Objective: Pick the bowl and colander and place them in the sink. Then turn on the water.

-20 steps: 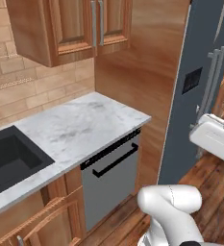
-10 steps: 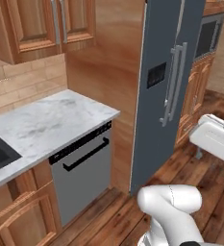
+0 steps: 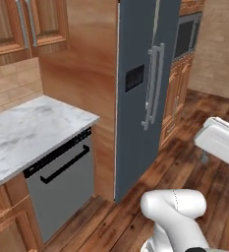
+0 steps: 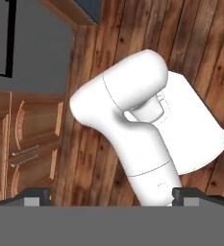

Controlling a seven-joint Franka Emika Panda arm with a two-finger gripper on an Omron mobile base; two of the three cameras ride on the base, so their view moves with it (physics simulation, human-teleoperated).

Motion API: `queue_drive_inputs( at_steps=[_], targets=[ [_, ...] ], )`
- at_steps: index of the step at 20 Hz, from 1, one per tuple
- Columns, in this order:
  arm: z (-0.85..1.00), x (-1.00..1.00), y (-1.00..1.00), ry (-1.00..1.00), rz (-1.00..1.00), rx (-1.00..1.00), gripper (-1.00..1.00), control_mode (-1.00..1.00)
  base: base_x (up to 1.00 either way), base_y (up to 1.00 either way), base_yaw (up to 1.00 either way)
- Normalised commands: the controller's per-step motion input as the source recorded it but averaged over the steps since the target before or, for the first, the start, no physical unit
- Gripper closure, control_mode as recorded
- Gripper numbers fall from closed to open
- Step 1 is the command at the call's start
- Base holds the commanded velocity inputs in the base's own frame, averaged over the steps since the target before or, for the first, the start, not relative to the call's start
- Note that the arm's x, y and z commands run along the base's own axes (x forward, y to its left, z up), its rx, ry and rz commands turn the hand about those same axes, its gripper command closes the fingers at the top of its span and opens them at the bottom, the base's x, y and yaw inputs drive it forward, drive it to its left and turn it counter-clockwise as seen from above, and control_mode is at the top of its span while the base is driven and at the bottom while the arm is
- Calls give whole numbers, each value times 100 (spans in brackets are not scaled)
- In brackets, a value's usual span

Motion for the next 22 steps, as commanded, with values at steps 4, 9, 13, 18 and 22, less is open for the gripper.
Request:
queue_drive_inputs(
  at_steps=[4, 9, 13, 18, 22],
  targets=[
    [0, 0, 0, 0, 0, 0, -100, 100, 21, -40, -30],
    [0, 0, 0, 0, 0, 0, -100, 100, 9, -35, -28],
    [0, 0, 0, 0, 0, 0, -100, 100, 31, -28, -29],
    [0, 0, 0, 0, 0, 0, -100, 100, 43, -9, -30],
    [0, 0, 0, 0, 0, 0, -100, 100, 38, -9, -31]
  ],
)
